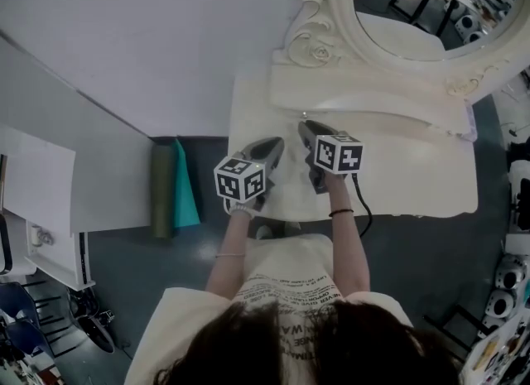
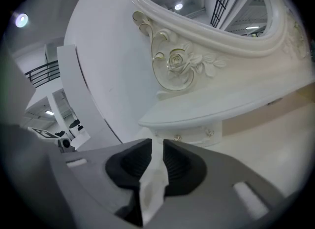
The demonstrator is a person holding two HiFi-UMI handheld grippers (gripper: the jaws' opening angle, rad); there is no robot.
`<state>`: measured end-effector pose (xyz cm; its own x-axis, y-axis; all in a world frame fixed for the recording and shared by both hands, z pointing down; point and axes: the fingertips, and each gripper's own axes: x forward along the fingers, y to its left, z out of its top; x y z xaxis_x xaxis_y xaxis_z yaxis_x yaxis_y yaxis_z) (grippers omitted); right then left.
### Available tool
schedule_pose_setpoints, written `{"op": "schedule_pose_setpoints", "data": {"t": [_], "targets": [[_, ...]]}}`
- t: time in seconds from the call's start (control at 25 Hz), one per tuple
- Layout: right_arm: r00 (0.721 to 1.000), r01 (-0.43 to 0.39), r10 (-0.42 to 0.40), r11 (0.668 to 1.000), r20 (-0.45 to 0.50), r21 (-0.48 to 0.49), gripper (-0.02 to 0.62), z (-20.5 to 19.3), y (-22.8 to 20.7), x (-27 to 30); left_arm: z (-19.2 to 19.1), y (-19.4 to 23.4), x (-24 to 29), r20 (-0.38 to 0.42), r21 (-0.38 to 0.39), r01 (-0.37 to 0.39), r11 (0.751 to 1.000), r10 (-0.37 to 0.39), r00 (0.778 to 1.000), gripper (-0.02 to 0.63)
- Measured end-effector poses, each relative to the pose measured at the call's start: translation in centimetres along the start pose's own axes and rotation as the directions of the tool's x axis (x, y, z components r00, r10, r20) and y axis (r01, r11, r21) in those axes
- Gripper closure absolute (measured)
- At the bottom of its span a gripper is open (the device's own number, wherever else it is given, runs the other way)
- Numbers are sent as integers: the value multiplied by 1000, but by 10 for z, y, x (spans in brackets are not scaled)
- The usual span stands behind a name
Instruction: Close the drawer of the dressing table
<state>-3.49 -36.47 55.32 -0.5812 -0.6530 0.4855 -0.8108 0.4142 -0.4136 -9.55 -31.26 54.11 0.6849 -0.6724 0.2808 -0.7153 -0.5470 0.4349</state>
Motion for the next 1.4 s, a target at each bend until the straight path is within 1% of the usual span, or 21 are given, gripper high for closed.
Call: {"op": "schedule_pose_setpoints", "data": {"t": [0.16, 0.44, 0.6, 1.0, 1.2, 1.4], "targets": [[999, -14, 14, 1000, 30, -20, 537, 1, 12, -10, -1, -6, -15, 10, 24, 14, 1000, -15, 1000, 606], [997, -44, 47, 998, 66, -48, 570, -18, 39, -27, 4, -18, -38, 24, 82, 57, 995, -59, 998, 607], [994, -56, 62, 996, 93, -65, 589, -21, 52, -36, 7, -26, -45, 30, 111, 85, 990, -89, 996, 606], [980, -106, 124, 988, 157, -114, 592, -15, 76, -58, 17, -48, -54, 47, 160, 151, 975, -161, 986, 607], [972, -117, 146, 980, 182, -158, 592, -10, 83, -68, 19, -53, -56, 57, 165, 164, 973, -175, 983, 607], [968, -121, 155, 977, 196, -178, 592, -10, 85, -72, 21, -56, -57, 67, 167, 170, 971, -183, 981, 606]]}}
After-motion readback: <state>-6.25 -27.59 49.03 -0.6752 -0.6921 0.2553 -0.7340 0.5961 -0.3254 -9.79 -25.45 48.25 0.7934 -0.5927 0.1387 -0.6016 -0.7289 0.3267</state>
